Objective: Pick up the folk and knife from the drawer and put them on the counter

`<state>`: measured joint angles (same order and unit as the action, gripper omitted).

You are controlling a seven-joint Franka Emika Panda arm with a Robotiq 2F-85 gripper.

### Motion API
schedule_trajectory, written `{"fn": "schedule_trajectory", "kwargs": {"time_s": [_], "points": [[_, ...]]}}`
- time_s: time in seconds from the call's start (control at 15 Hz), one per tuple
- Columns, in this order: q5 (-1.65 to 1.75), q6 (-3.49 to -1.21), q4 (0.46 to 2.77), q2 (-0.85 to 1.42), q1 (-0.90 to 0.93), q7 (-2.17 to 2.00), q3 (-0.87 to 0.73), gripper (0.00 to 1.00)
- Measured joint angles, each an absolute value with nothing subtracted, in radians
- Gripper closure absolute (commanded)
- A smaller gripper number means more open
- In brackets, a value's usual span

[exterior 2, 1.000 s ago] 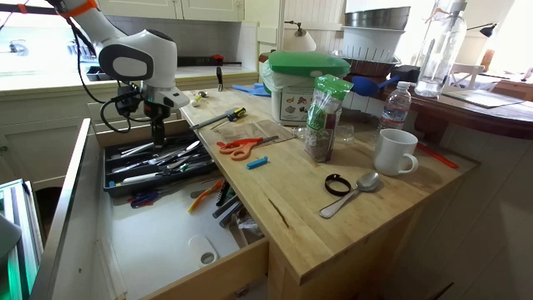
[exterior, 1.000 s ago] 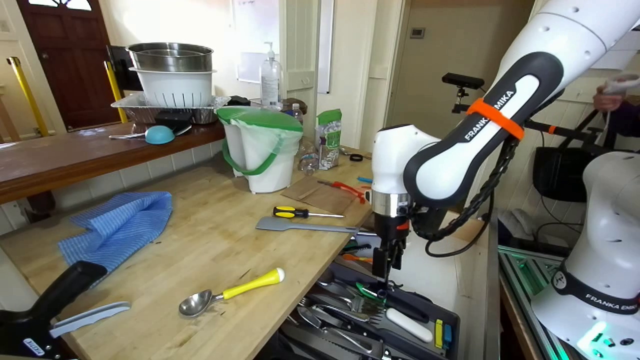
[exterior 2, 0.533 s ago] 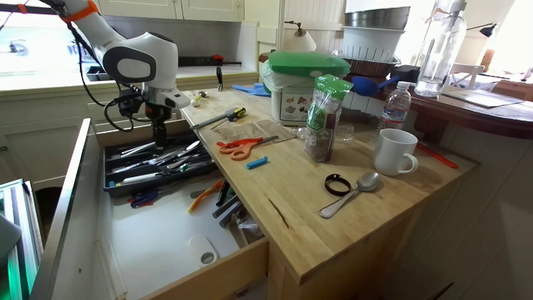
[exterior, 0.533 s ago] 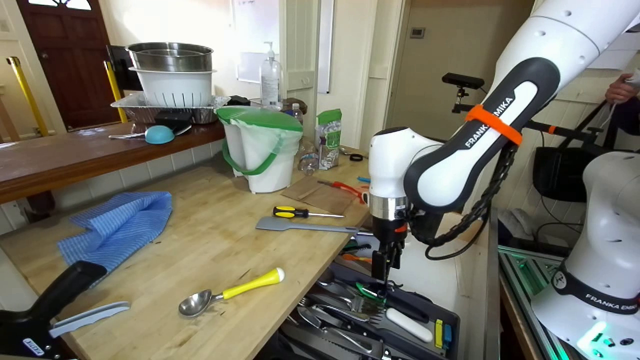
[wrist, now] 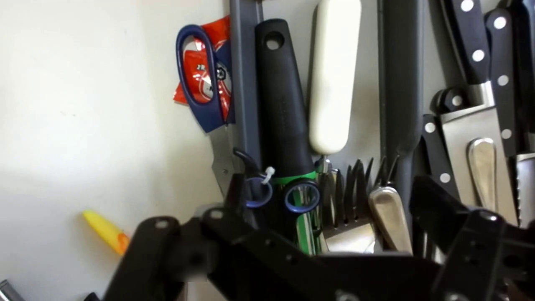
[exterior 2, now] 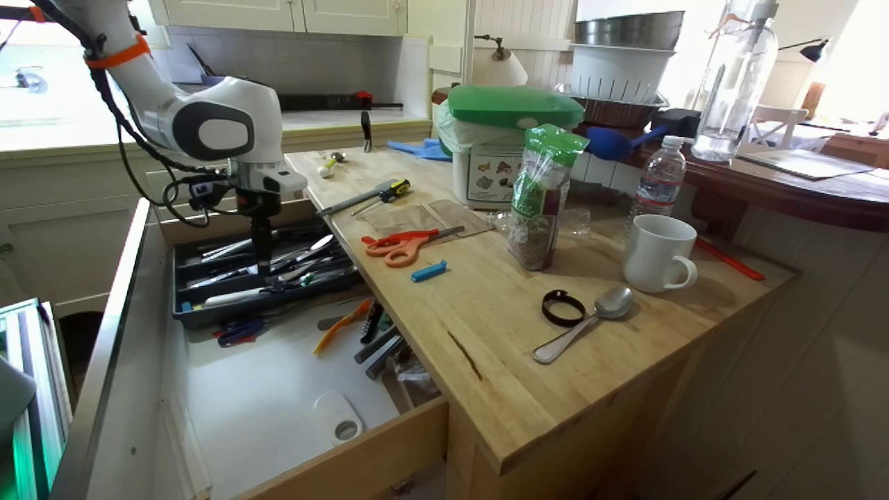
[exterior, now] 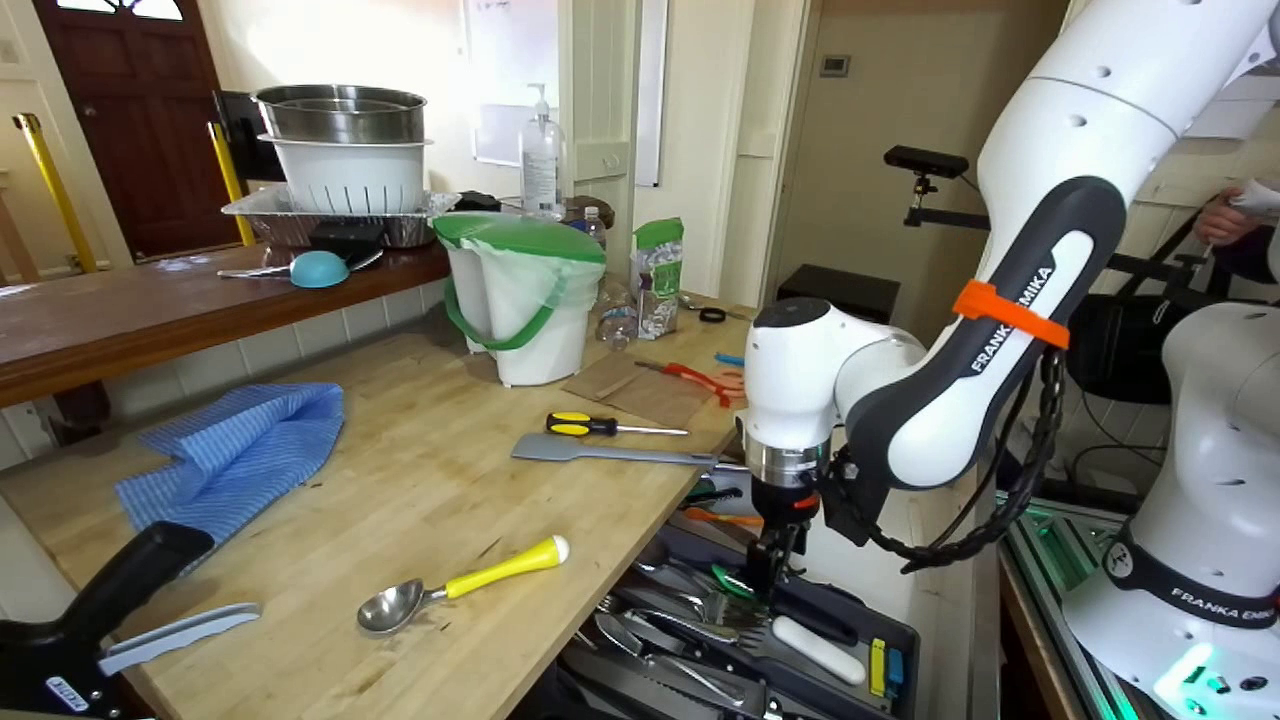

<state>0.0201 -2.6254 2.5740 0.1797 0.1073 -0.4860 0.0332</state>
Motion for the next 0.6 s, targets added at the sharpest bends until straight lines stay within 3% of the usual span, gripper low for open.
{"fn": "schedule_trajectory", "kwargs": {"time_s": [0.6], "points": [[0.031,-2.653,2.498,0.331,0.120,-0.503,-0.016,0.00]]}}
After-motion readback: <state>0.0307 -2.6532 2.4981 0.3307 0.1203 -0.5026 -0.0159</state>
